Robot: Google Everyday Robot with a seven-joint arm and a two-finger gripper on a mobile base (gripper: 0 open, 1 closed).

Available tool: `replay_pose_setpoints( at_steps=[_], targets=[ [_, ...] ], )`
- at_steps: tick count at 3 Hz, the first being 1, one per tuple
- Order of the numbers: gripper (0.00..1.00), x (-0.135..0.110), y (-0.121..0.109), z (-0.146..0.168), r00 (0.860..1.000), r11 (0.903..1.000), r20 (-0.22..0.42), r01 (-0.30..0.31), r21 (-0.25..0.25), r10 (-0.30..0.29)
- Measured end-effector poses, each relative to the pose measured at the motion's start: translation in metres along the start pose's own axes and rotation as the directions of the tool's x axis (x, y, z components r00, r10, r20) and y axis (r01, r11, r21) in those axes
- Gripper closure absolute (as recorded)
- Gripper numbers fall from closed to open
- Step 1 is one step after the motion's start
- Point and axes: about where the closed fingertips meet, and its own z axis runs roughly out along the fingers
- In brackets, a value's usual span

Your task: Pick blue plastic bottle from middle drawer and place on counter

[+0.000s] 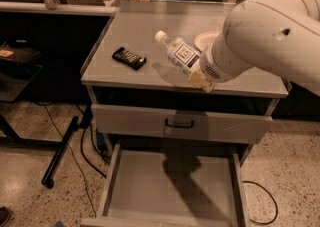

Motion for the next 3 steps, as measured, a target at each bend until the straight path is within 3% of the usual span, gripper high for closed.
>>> replay_pose_setpoints(
  at_steps=[2,3],
  targets=[
    [1.00,-0.007,-0.012,0.008,1.000,0.9998,-0.001,-0.012,-0.017,0.012],
    [1.00,-0.028,-0.028,0.022,1.000,0.9987,-0.003,-0.010,-0.049,0.009]
  ],
)
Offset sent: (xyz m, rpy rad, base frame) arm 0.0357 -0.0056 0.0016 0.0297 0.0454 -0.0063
